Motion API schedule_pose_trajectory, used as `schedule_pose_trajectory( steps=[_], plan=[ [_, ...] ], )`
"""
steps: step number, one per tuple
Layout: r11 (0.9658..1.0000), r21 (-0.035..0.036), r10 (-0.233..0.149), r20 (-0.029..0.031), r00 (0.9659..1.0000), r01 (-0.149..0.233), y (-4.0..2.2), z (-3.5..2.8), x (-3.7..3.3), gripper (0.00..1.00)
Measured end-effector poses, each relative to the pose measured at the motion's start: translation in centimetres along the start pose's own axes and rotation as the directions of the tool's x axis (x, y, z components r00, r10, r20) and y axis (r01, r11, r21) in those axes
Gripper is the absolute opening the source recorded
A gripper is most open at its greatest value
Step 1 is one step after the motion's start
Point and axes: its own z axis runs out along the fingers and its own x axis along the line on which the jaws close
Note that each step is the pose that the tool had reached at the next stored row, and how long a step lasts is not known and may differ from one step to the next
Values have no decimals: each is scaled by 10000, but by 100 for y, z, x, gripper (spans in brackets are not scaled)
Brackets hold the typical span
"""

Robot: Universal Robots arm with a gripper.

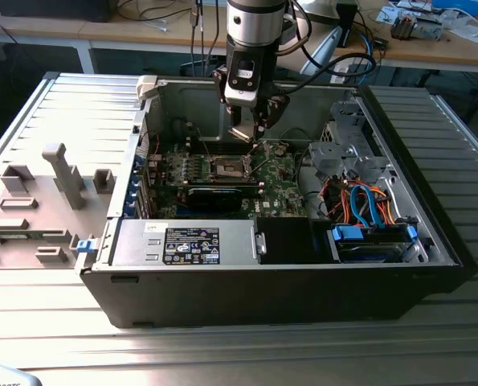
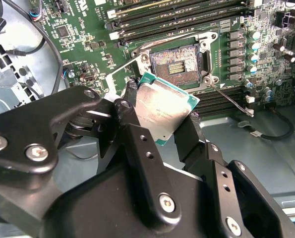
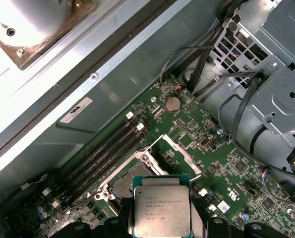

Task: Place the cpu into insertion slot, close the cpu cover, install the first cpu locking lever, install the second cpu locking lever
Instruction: 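Place the cpu into insertion slot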

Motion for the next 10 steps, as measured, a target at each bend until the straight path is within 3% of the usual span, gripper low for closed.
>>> schedule_pose_trajectory(
  steps=[10],
  plan=[
    [10000,-1,64,5,10000,-64,0,0,0,55]
  ],
)
